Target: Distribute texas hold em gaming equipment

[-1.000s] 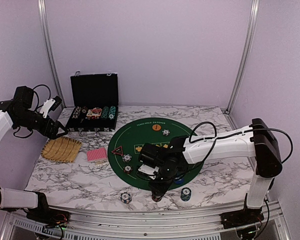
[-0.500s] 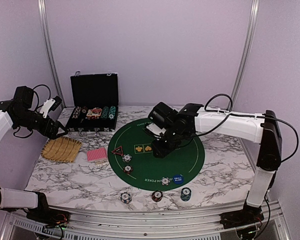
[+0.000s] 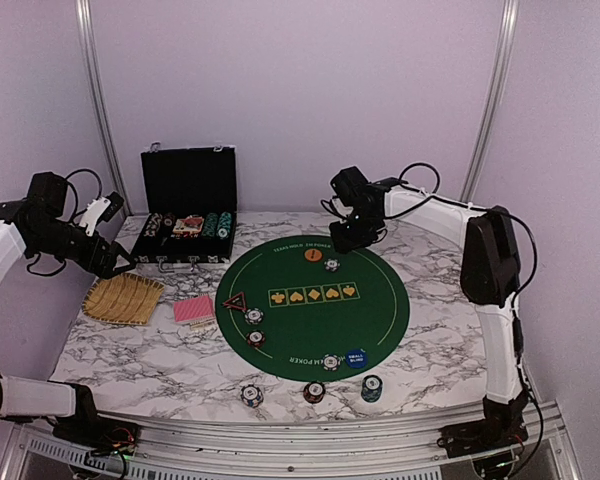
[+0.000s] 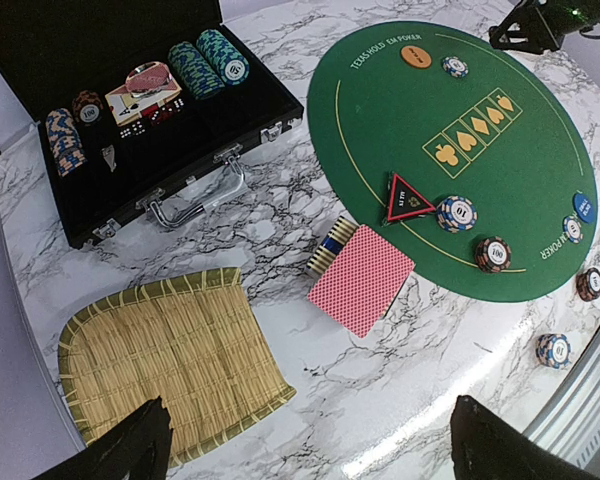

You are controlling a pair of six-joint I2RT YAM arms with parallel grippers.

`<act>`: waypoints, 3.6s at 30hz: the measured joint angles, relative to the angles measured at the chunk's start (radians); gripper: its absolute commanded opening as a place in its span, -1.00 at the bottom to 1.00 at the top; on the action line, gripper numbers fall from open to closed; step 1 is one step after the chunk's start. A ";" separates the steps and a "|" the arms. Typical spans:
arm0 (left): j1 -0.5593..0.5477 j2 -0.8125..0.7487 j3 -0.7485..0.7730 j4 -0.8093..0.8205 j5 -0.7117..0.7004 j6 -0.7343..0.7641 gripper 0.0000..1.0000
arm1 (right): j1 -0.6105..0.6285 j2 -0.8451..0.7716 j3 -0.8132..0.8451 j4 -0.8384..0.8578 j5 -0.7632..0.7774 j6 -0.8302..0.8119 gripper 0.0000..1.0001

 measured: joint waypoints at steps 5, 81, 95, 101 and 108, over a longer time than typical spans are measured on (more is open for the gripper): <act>0.000 0.001 0.000 0.000 0.000 0.000 0.98 | -0.044 0.091 0.012 0.002 -0.001 -0.006 -0.88; 0.000 0.013 0.002 -0.002 0.000 0.000 0.98 | 0.656 -0.356 -0.683 0.024 -0.171 0.162 0.64; 0.000 0.013 0.019 -0.003 0.000 0.000 0.98 | 0.651 -0.341 -0.706 0.047 -0.170 0.155 0.45; 0.000 0.013 0.019 -0.003 0.000 0.000 0.98 | 0.646 -0.339 -0.706 0.055 -0.171 0.150 0.26; 0.000 0.013 0.019 -0.003 0.000 0.000 0.98 | 0.642 -0.335 -0.719 0.066 -0.173 0.149 0.13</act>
